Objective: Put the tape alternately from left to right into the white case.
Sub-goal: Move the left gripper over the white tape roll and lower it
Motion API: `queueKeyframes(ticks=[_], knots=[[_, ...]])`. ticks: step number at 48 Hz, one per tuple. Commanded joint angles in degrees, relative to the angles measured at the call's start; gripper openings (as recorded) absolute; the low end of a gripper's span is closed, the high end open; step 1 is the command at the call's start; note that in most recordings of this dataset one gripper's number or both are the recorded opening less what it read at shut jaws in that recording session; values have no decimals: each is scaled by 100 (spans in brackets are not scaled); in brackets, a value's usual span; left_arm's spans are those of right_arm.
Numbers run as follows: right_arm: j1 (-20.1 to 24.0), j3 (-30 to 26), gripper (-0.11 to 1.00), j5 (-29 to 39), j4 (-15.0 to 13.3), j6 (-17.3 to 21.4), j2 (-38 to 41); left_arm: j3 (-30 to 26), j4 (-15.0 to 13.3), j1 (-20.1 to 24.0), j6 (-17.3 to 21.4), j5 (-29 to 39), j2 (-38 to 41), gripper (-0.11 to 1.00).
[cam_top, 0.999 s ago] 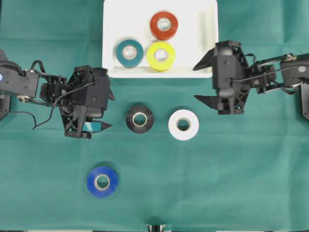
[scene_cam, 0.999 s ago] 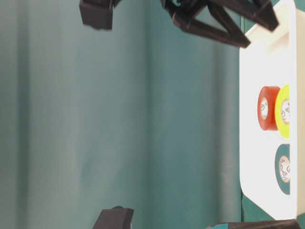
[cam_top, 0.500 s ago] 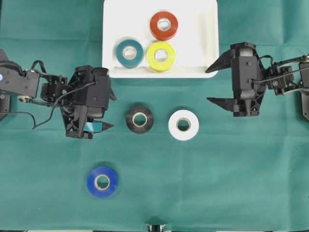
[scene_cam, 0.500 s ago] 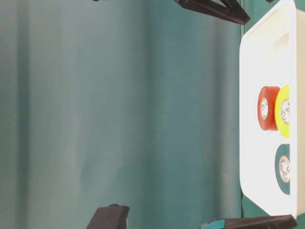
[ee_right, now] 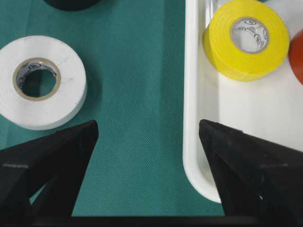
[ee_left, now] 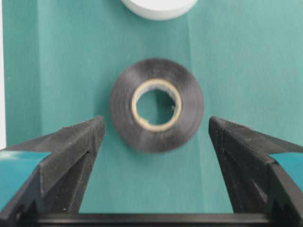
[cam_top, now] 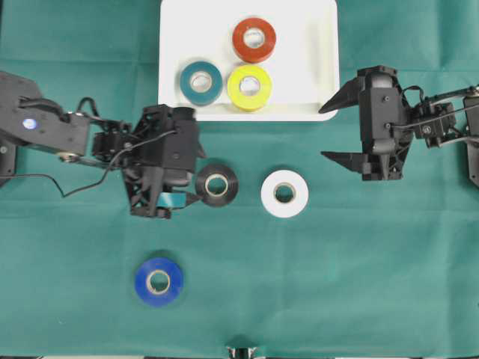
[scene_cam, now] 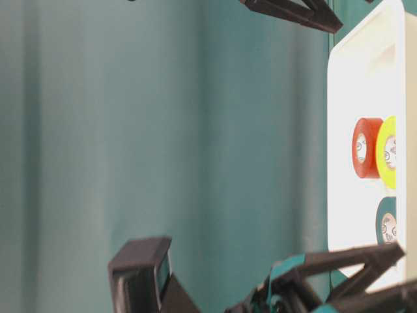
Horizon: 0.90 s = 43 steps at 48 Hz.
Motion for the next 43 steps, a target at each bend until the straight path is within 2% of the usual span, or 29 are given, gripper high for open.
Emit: queueKeyframes(ticks=[1, 27, 34, 43], knots=[[9, -35, 75, -53, 18, 9, -70, -299, 0, -9, -9, -44, 97, 92], [9, 9, 75, -62, 9, 9, -79, -1380, -9, -9, -316, 9, 940, 92], [9, 9, 75, -62, 18, 9, -70, -1705, -9, 26, -853, 53, 1187, 92], [9, 26, 75, -53, 9, 9, -70, -2101, -9, 62, -1898, 158, 1468, 92]])
